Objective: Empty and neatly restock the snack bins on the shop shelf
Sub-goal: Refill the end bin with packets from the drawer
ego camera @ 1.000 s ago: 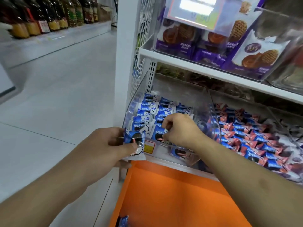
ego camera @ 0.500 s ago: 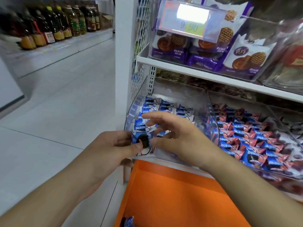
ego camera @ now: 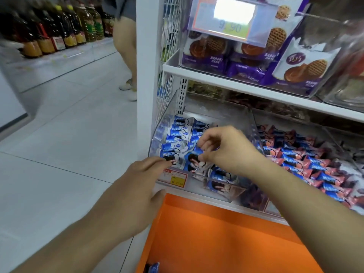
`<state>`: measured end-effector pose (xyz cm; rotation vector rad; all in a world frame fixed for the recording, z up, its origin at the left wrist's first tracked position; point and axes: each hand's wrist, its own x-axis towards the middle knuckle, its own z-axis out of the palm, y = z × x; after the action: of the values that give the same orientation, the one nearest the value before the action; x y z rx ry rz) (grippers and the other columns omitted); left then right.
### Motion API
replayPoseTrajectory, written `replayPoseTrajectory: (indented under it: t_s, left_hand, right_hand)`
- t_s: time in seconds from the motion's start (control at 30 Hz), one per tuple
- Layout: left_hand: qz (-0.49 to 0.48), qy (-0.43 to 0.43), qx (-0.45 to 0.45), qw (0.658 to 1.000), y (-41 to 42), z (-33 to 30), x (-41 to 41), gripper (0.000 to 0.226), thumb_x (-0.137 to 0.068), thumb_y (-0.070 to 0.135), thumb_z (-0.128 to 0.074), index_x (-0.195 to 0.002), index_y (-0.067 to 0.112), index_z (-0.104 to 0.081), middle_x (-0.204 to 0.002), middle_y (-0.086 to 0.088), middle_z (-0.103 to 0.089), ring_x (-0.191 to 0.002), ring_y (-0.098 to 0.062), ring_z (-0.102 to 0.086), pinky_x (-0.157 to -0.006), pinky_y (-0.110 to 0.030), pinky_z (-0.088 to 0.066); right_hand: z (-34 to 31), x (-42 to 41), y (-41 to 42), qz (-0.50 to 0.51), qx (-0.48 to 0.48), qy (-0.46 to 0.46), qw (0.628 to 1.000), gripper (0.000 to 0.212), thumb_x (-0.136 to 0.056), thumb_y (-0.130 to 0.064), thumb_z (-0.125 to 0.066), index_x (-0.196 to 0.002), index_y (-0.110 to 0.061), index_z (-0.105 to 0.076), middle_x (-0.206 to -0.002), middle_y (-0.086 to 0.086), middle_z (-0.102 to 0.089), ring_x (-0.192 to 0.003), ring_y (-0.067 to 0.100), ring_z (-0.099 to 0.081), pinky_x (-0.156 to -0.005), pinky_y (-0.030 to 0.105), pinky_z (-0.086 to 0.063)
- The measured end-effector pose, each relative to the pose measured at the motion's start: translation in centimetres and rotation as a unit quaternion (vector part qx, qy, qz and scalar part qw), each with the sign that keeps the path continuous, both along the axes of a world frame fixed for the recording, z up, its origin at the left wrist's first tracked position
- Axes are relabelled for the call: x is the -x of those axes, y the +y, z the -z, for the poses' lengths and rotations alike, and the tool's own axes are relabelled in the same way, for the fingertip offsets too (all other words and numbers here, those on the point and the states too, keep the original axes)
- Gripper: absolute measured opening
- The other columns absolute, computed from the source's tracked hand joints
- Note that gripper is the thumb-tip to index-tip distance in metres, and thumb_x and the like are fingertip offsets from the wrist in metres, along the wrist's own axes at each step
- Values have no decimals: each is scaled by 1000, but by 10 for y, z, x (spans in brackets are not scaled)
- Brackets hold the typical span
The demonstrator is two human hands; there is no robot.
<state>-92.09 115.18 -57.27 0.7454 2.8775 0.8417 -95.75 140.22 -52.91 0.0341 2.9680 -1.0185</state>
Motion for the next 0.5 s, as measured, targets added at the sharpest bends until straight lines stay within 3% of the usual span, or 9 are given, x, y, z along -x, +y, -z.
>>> replayPoseTrajectory:
  t_s: [0.1, 0.2, 0.3, 0.37, 0.5]
  left_hand:
    - [6, 15, 0, 1000, -2, 2, 3, 63, -103, 34, -55, -156, 51, -25, -154, 37, -21, -124, 18, -11, -99, -6, -22]
    - [11, 15, 1, 1000, -3, 5, 5, 64, -103, 34, -55, -155, 53, -23, -152, 39, -20, -122, 19, -10, -95, -4, -23]
    - [14, 16, 4, 1000, -3, 10, 6, 65, -103, 35, -56, -155, 54, -22, -152, 39, -20, -122, 19, -12, -90, -1, -23]
    - [15, 24, -2, 1000, -3, 11, 6, 65, -102, 35, -57, -156, 53, -24, -154, 37, -21, -126, 17, -15, -96, -4, -23]
    - [22, 30, -3, 999, -3, 12, 4, 65, -103, 37, -55, -157, 53, -22, -155, 38, -19, -127, 17, -13, -98, -5, -21]
  right_hand:
    - [18, 12, -4, -67, -120, -49, 989, 23, -78, -15, -92, -90, -27, -78, -83, -12, -74, -75, -2, -68, -73, 18, -54]
    - [28, 18, -4, -100, -172, -56, 978, 21, -80, -17, -90, -93, -28, -77, -85, -15, -71, -76, -4, -63, -67, 14, -47]
    - [33, 21, -1, -113, -194, -41, 974, 20, -80, -19, -88, -95, -28, -77, -89, -16, -72, -82, -1, -64, -74, 24, -54]
    - [35, 22, 2, -119, -201, -36, 972, 21, -79, -26, -89, -95, -32, -77, -91, -18, -71, -84, -1, -63, -79, 31, -57]
    - [38, 23, 4, -121, -196, -44, 972, 22, -80, -28, -90, -95, -36, -77, -90, -14, -68, -81, 3, -61, -77, 32, -57]
